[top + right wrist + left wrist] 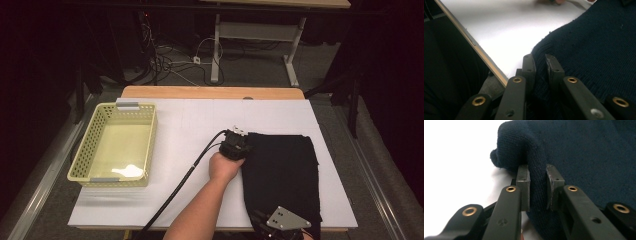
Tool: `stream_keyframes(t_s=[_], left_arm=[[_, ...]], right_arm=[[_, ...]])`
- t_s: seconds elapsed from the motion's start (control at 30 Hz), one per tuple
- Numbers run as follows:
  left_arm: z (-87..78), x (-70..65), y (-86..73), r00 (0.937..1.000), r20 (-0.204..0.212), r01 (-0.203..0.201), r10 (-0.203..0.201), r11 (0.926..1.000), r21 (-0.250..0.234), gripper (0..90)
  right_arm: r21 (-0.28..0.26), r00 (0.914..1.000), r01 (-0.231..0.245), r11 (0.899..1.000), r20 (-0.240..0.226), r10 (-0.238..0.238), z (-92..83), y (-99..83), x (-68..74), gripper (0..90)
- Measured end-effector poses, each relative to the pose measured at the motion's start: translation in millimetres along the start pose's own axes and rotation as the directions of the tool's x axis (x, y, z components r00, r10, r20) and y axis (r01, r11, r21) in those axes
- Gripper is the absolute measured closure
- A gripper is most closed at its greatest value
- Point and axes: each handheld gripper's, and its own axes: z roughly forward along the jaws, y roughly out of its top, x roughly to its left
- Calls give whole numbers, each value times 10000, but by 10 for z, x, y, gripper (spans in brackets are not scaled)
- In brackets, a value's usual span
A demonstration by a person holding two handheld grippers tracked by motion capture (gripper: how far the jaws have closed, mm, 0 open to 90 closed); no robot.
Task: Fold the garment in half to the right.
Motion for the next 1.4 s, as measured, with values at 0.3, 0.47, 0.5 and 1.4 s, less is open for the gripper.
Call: stream_keyframes(t_s=[0.3, 0.47, 0.5, 1.4], left_arm=[[-272, 243, -87, 9958, -905, -151, 159, 9998, 89, 754], [-579, 508, -176, 9829, -1833, 210, -173, 9996, 187, 753], [-649, 565, -196, 9798, -1980, 324, -272, 9992, 231, 753], [-1303, 475, -615, 9814, -1909, 133, -212, 9990, -424, 366]], right_arm=[[-483, 9983, -293, 9984, -518, 268, 121, 196, 75, 815], [-830, 9949, -158, 9964, -1007, 74, 353, 414, 230, 817], [-926, 9933, -63, 9957, -1151, -44, 406, 468, 272, 817], [-1434, 9889, -646, 9876, -1419, 441, 214, 501, 7, 481]])
